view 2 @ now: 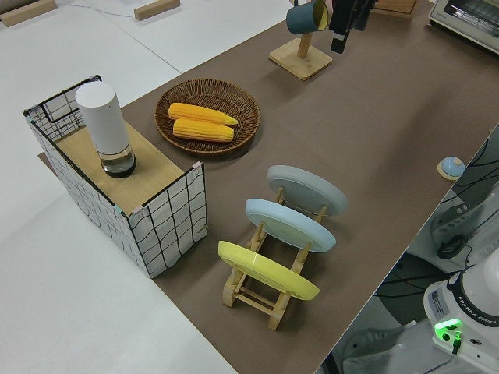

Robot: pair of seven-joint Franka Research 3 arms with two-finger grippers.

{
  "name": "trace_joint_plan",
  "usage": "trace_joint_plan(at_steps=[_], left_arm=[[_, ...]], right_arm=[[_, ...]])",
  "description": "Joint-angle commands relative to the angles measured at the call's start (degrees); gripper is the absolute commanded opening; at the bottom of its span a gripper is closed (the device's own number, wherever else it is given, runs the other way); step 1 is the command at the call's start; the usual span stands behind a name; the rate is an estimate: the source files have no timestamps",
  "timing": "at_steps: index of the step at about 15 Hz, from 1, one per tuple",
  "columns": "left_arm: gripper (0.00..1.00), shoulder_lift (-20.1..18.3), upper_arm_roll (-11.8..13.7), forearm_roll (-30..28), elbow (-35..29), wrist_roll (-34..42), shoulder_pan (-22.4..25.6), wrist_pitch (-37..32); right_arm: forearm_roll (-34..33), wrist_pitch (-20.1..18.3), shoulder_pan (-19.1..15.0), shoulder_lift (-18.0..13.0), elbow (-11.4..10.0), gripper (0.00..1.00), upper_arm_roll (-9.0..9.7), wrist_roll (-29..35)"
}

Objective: Pick gray plate from low plate rack and place it on table with left arm
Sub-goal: 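Move the left gripper down toward the gray plate in the low rack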

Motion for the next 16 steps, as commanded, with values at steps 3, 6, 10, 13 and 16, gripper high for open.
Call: trace_joint_plan(at_steps=[3, 6, 10, 13, 16], left_arm=[[1.00, -0.31, 0.70, 5.01, -2.75, -0.16, 0.28, -0.69], [1.00, -0.31, 0.79, 6.15, -3.28, 0.10, 0.28, -0.69], [1.00, -0.84, 0.79, 12.90, -6.79, 0.45, 0.02, 0.44], [0.99, -2.24, 0.79, 16.69, -12.05, 0.45, 0.19, 4.21], [0.99, -4.00, 1.13, 22.14, -19.35, 0.37, 0.20, 10.97]], right_arm=[[0.20, -0.87, -0.85, -0.27, 0.35, 0.990, 0.38, -0.19], [0.20, -0.87, -0.76, -0.27, 0.35, 0.987, 0.38, -0.19], [0.20, -0.87, -0.85, -0.27, 0.35, 0.990, 0.38, -0.19], [0.20, -0.87, -0.76, -0.27, 0.35, 0.987, 0.38, -0.19], [0.20, -0.87, -0.85, -0.27, 0.35, 0.987, 0.38, -0.19]])
